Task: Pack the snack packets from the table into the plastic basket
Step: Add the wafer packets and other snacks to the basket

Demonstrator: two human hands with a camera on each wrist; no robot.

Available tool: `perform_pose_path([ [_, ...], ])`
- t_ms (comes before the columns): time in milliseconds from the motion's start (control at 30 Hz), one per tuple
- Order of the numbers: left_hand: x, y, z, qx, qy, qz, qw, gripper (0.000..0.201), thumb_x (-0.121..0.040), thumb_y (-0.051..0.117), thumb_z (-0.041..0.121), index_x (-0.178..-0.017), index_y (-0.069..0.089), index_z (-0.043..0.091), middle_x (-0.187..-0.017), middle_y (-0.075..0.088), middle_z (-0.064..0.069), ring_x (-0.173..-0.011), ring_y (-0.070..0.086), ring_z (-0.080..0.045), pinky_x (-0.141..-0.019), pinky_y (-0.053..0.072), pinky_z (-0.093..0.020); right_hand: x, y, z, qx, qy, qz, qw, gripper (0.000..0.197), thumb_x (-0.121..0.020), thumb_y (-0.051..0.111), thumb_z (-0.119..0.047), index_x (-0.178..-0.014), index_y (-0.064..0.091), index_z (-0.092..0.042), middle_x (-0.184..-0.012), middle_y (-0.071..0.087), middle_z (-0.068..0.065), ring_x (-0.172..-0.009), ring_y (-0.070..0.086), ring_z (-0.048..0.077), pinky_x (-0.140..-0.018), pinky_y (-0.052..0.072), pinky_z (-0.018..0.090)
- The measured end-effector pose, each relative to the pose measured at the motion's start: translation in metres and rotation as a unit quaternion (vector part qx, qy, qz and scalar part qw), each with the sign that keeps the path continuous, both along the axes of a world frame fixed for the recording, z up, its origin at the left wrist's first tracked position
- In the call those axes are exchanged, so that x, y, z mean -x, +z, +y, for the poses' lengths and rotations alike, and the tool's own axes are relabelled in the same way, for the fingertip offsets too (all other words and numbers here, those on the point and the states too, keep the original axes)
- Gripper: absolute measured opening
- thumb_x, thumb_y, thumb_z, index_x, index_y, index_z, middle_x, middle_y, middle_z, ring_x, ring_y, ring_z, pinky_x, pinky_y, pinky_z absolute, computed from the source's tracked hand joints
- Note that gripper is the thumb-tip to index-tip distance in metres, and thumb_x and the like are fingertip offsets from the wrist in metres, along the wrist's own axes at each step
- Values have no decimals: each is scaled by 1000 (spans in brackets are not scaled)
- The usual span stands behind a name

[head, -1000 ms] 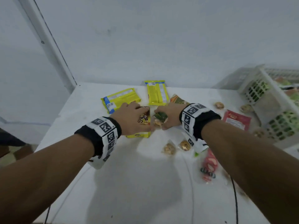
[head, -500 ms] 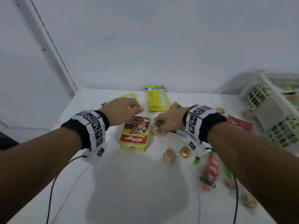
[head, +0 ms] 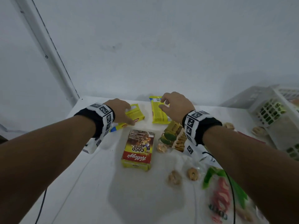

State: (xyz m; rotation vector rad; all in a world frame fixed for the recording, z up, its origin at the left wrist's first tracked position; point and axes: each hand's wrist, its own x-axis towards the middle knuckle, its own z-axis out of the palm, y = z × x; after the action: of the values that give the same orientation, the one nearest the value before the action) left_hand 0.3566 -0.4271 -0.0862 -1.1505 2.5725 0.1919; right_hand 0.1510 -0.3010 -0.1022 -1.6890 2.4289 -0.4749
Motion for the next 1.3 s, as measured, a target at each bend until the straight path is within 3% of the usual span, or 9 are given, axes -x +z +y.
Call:
perform_pose_path([
  [200, 5, 1, -4, 14, -25, -21, 999, 90, -72, 78, 68, -145, 51, 24, -139, 59, 0, -123, 57, -23, -98, 51, -36, -6, -9, -24, -196, -16, 41, 980, 90, -86, 51, -79, -158, 27, -31, -160, 29, 12, -137, 46, 35, -102, 46, 44],
  [367, 0, -4, -10, 18, -30, 3, 999, 91, -69, 78, 71, -144, 51, 27, -139, 59, 2, -123, 56, -22, -100, 49, -35, -17, -14, -31, -217, -35, 84, 972, 103, -80, 52, -85, -159, 19, -29, -157, 29, 17, -138, 38, 39, -102, 43, 47],
  [533, -3, -8, -10, 23, -37, 16, 999, 84, -76, 75, 68, -145, 50, 28, -139, 58, 1, -123, 56, -22, -99, 47, -35, -24, -23, -35, -215, -58, 89, 971, 96, -85, 59, -73, -156, 24, -20, -156, 27, 20, -134, 42, 42, -100, 43, 45],
  [633, -8, -6, -14, -7, -20, 51, 998, 66, -85, 68, 62, -141, 54, 30, -136, 59, 1, -119, 57, -22, -96, 48, -33, -26, -25, -37, -217, -53, 72, 972, 88, -88, 62, -63, -153, 27, -16, -156, 25, 20, -126, 52, 40, -84, 43, 39],
  [767, -20, 3, -25, -43, 21, 196, 980, 25, -99, 51, 44, -101, 66, 24, -93, 67, 0, -82, 61, -22, -68, 48, -30, -19, -19, -42, -200, -65, 58, 976, 82, -86, 61, -61, -148, 31, -15, -143, 42, 19, -121, 53, 38, -80, 43, 39],
  [833, -24, 3, -30, -33, 40, 221, 974, 29, -102, 44, 36, -93, 62, 16, -80, 62, -1, -74, 59, -24, -59, 41, -29, -15, -16, -45, -181, -71, 54, 979, 78, -87, 59, -60, -144, 34, -14, -132, 53, 18, -117, 54, 38, -80, 45, 39],
  [1067, -32, -6, -35, -38, 49, 253, 966, 36, -109, 35, 33, -100, 60, 8, -79, 59, -3, -68, 53, -17, -58, 39, -30, -21, -17, -51, -216, -66, 98, 969, 88, -82, 68, -68, -143, 35, -15, -137, 45, 17, -117, 53, 37, -79, 42, 41],
  [1200, -35, -5, -36, -35, 54, 285, 956, 39, -109, 35, 31, -100, 61, 3, -82, 65, -11, -68, 55, -20, -58, 39, -28, -19, -9, -55, -200, -39, 76, 976, 57, -87, 69, -40, -129, 43, -11, -109, 56, 8, -83, 53, 25, -58, 39, 30],
  [1300, -37, -2, -38, -27, 63, 306, 950, 37, -109, 36, 31, -102, 63, 6, -87, 66, -11, -75, 57, -22, -63, 40, -27, -19, 1, -53, -167, -48, 58, 983, 44, -88, 67, -36, -115, 43, -11, -81, 44, -1, -68, 49, 18, -50, 32, 28],
])
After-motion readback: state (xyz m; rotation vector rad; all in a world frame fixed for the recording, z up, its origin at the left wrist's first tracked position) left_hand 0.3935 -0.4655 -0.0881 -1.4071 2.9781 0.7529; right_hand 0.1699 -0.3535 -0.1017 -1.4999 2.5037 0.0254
